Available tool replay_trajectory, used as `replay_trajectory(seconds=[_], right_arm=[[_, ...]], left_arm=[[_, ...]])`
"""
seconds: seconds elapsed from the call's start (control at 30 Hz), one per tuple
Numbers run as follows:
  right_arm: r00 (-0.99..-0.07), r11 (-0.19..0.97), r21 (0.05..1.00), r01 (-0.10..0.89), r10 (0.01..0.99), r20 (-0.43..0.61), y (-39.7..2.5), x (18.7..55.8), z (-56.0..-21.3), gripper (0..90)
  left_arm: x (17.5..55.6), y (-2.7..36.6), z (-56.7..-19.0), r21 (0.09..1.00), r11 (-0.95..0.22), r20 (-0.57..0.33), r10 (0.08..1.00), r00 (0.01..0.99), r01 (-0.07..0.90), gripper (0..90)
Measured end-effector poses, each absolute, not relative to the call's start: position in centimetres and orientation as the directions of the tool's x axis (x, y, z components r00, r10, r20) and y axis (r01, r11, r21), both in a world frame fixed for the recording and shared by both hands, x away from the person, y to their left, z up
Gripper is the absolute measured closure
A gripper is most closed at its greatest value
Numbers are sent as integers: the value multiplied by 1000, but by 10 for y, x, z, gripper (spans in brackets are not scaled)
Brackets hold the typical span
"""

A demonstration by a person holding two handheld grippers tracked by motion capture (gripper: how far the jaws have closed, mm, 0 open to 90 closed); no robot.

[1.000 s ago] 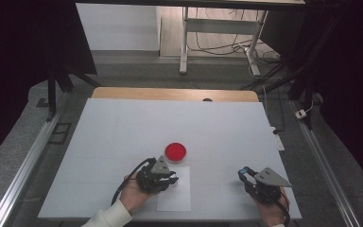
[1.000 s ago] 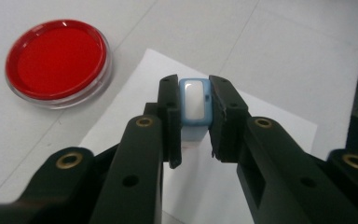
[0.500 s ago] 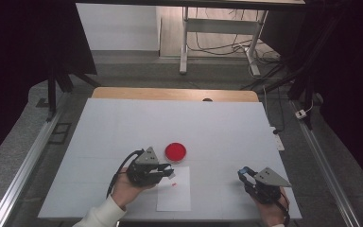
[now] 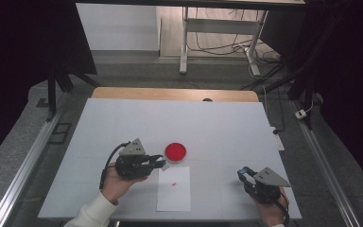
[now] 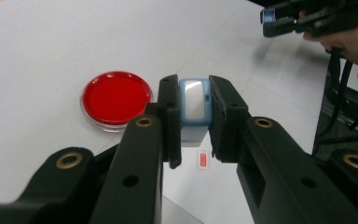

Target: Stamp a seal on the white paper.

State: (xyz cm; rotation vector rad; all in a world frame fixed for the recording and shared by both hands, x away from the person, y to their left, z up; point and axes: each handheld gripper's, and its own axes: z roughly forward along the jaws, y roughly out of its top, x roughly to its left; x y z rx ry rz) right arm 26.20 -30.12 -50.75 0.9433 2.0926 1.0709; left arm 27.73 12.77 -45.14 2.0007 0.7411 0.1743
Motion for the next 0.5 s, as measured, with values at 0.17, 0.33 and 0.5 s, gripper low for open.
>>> replay_trajectory(seconds=[0.17, 0.33, 0.5], right_arm=[[-570, 425, 848, 317, 800, -187, -301, 262, -508, 654], [-571, 423, 849, 316, 800, -186, -301, 261, -508, 654], [-570, 425, 849, 316, 800, -188, -301, 261, -508, 654]], left_arm=[[279, 136, -447, 840, -325, -186, 579, 794, 434, 757], [280, 140, -445, 845, -314, -188, 583, 790, 433, 757], [281, 141, -445, 845, -310, -191, 586, 788, 435, 757]])
